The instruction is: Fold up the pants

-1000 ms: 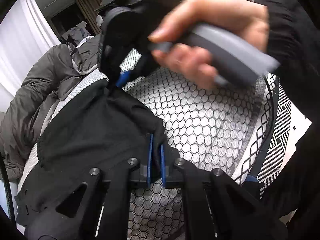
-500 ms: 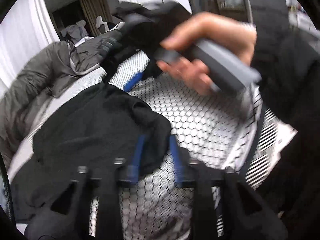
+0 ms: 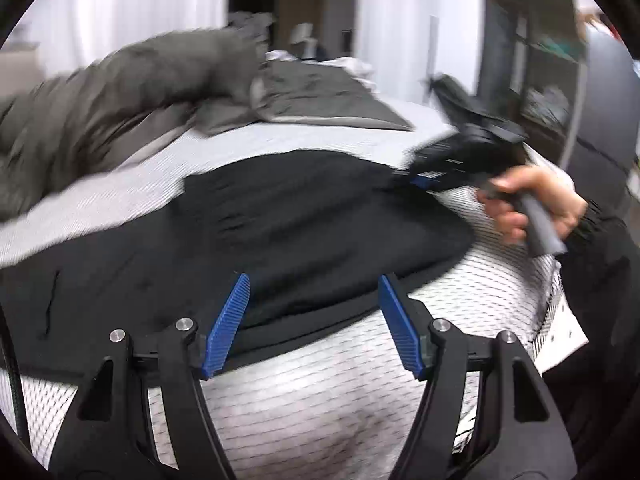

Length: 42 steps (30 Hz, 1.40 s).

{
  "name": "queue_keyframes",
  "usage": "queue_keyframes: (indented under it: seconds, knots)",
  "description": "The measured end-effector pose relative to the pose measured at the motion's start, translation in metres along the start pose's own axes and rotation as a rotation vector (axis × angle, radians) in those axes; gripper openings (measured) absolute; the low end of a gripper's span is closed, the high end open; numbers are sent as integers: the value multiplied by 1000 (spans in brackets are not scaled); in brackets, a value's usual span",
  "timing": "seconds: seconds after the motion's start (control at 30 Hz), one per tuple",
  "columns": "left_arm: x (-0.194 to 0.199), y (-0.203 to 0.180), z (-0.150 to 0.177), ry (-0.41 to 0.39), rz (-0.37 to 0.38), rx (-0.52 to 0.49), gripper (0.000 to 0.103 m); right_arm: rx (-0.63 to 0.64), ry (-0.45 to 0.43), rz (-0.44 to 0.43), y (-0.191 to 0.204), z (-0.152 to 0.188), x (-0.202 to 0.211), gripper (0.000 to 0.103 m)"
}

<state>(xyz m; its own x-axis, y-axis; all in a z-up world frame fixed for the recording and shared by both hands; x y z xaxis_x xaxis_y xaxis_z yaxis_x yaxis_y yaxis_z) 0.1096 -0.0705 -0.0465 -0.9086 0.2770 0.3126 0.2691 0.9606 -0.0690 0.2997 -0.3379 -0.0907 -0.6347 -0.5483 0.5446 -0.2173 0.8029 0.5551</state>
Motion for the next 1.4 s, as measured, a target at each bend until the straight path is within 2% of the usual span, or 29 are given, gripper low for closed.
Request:
queue_keyframes:
  seconds: [0.07,0.13,0.27,0.33,0.53,0.6,0.77,0.93,1.27,1.3,1.33,1.37,1.4]
  knots:
    - [5,31,0,0,-46,84,64,1,13,39,1,3,4,40]
    - [3,66,-3,-10,-83,188,64,43,11,32,0,10,22,49]
    - [-6,115,-4,18,-113,339,64,-9,15,-34,-3,44,51,49]
    - [-20,128,2,76,-118,377,64,-46,20,-73,-3,54,57,49]
    - [-45,137,20,175,-174,346,64,-37,25,-85,0,70,72,49]
    - [-48,136,22,178,-184,328,63,-24,25,-86,2,77,78,49]
    - [-58,116,21,181,-198,269,52,-2,30,-82,7,83,82,49]
    - [-51,101,18,181,-198,225,51,5,44,-73,10,82,70,49]
    - [-46,95,18,179,-199,218,50,36,43,-63,14,85,63,50]
    - [-46,94,18,179,-200,216,50,55,35,-53,16,85,63,45]
    - [-45,94,18,181,-200,212,50,70,27,-41,17,85,64,35]
    - [-45,94,19,181,-199,207,48,87,16,-35,18,86,65,30]
    - [-44,93,19,181,-197,201,48,97,5,-37,19,85,66,18]
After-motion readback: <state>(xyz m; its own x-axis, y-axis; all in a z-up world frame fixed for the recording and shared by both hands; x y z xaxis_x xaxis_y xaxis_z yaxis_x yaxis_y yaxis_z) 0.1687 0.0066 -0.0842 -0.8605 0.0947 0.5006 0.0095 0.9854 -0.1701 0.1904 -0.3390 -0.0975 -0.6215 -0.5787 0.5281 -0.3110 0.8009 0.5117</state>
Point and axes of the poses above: each gripper's, at about its wrist camera, not at the fingertips, and x roughly against the way its jaws point, y to its left, z to its underside, the point moved 3 cm from there along -x, roughly the way its jaws point, and after that the axes turned 15 degrees about -y, right-handed, at the moved point
